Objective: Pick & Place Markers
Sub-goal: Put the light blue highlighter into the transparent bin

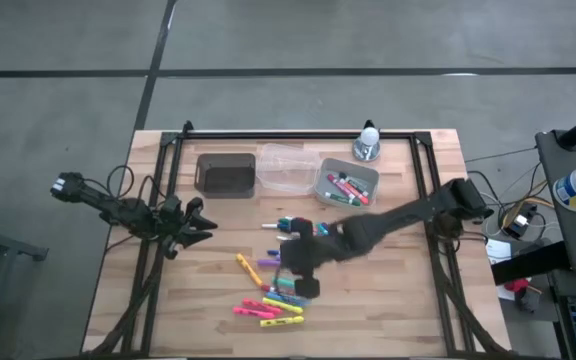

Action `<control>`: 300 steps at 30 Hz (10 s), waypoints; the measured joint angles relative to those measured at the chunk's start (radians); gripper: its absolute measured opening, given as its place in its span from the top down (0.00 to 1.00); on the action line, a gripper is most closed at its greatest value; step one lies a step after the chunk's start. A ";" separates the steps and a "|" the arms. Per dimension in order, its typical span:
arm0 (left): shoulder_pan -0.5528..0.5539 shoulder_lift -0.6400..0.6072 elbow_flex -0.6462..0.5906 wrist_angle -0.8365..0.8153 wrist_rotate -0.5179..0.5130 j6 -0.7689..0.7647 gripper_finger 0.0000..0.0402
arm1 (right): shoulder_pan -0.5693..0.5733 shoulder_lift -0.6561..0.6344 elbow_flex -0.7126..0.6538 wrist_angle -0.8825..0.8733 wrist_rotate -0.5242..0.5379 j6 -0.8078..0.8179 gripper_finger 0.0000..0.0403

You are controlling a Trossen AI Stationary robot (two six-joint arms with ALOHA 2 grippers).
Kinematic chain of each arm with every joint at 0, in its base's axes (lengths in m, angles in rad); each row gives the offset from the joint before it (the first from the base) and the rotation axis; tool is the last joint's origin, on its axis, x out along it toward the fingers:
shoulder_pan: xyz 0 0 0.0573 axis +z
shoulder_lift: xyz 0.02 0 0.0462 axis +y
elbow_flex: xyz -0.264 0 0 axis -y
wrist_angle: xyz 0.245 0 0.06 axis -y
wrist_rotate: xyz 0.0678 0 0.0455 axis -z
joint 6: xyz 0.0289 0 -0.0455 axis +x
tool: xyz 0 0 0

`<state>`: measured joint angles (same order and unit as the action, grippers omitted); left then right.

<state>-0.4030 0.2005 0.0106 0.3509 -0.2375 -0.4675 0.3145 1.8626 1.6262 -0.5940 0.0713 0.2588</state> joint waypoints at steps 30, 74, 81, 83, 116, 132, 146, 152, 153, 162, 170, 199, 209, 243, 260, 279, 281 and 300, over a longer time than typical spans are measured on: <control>0.000 0.001 -0.001 -0.022 0.017 -0.029 0.65 | 0.244 0.005 -0.193 0.209 0.197 0.139 0.86; 0.000 0.001 -0.001 -0.040 0.015 -0.013 0.65 | 0.081 -0.011 -0.419 0.208 0.536 0.009 0.69; 0.000 0.000 0.000 0.001 0.015 0.071 0.65 | 0.030 -0.010 -0.356 -0.024 0.580 0.028 0.71; 0.000 0.000 0.000 0.017 0.014 0.116 0.65 | 0.025 -0.010 -0.321 -0.140 0.648 0.071 0.72; 0.000 0.000 0.118 0.001 -0.164 0.446 0.65 | -0.132 -0.286 -0.349 -0.002 0.256 -0.168 0.76; 0.000 0.030 0.103 -0.144 -0.159 0.249 0.65 | -0.069 -0.046 -0.465 0.470 0.054 -0.025 0.76; 0.000 0.103 0.100 -0.318 -0.006 0.073 0.65 | 0.004 0.146 -0.240 0.212 0.055 0.036 0.76; 0.000 0.126 0.105 -0.313 -0.006 0.072 0.65 | 0.029 0.149 -0.251 0.177 0.059 0.111 0.76; 0.000 0.127 0.105 -0.311 -0.006 0.072 0.65 | 0.032 0.149 -0.252 0.174 0.058 0.123 0.76; 0.000 0.127 0.105 -0.314 -0.006 0.089 0.65 | 0.080 0.149 -0.261 0.163 0.003 0.192 0.76; 0.000 0.127 0.107 -0.302 -0.007 0.091 0.65 | 0.099 0.153 -0.267 0.170 0.035 0.209 0.76; 0.000 0.127 0.105 -0.299 -0.007 0.045 0.65 | 0.055 0.167 -0.278 0.078 0.207 0.160 0.85; 0.000 0.127 0.105 -0.298 -0.011 0.050 0.65 | -0.012 -0.031 -0.274 -0.008 0.332 0.060 0.85; 0.000 0.127 0.100 -0.299 -0.011 0.052 0.65 | -0.536 -0.144 -0.272 0.198 0.234 -0.358 0.85; 0.000 0.128 0.099 -0.308 -0.011 0.061 0.65 | -0.568 -0.055 -0.272 0.247 0.237 -0.375 0.85; 0.000 0.130 0.099 -0.311 -0.011 0.067 0.65 | -0.605 0.056 -0.272 0.261 0.227 -0.409 0.84; 0.000 0.130 0.099 -0.318 -0.011 0.067 0.65 | -0.606 0.069 -0.272 0.270 0.218 -0.416 0.84; 0.000 0.130 0.099 -0.329 -0.011 0.053 0.65 | -0.608 0.085 -0.272 0.277 0.216 -0.423 0.78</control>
<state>-0.4034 0.3309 0.1097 0.0221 -0.2485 -0.4141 -0.2932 1.9480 1.3537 -0.3168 0.2878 -0.1642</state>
